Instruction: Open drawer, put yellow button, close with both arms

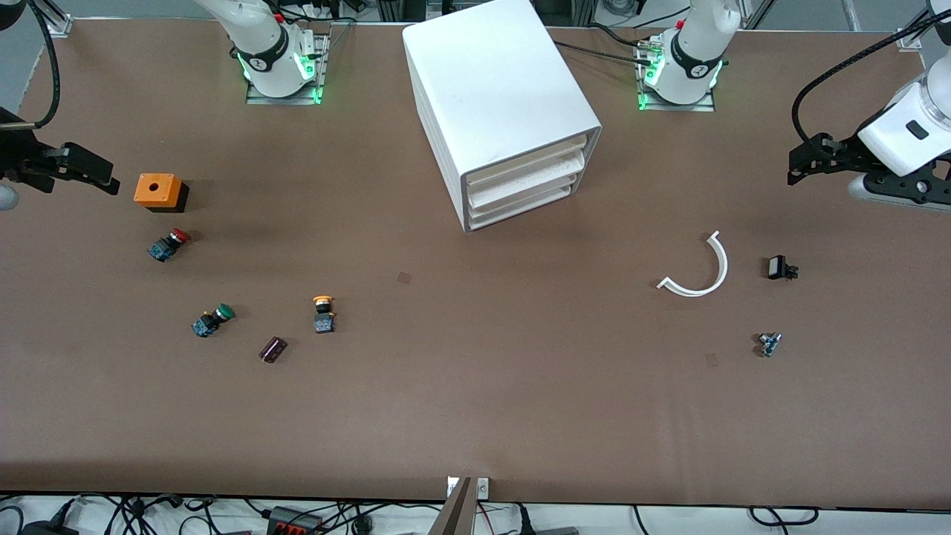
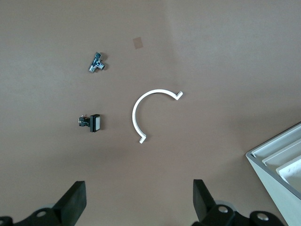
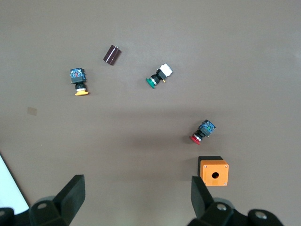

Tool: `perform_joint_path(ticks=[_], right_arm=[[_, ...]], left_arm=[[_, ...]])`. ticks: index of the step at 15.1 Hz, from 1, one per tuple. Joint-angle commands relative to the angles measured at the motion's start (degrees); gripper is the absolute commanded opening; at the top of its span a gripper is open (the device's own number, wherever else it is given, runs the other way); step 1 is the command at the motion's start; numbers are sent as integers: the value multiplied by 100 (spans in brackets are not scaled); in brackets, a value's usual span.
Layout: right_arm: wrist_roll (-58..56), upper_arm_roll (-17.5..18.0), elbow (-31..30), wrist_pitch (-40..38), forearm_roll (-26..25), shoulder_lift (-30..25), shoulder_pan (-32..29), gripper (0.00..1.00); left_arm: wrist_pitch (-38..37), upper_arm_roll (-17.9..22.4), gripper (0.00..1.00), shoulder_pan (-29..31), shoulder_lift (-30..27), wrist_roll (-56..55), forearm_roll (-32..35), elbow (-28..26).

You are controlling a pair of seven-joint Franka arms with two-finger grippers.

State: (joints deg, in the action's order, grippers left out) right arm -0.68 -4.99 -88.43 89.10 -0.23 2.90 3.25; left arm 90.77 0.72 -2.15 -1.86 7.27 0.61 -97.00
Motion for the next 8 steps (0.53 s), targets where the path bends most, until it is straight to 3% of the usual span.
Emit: perform_joint_path(ticks=[1,8], right_arm=[[24,25,-148,82,-74,-149,26,100],[-47,25,-139,11,-65,-79,26,100]], left_arm=[[-148,24,100,-5,90,2,27,199],[-156,24,100,-14,90,-77,10,199]])
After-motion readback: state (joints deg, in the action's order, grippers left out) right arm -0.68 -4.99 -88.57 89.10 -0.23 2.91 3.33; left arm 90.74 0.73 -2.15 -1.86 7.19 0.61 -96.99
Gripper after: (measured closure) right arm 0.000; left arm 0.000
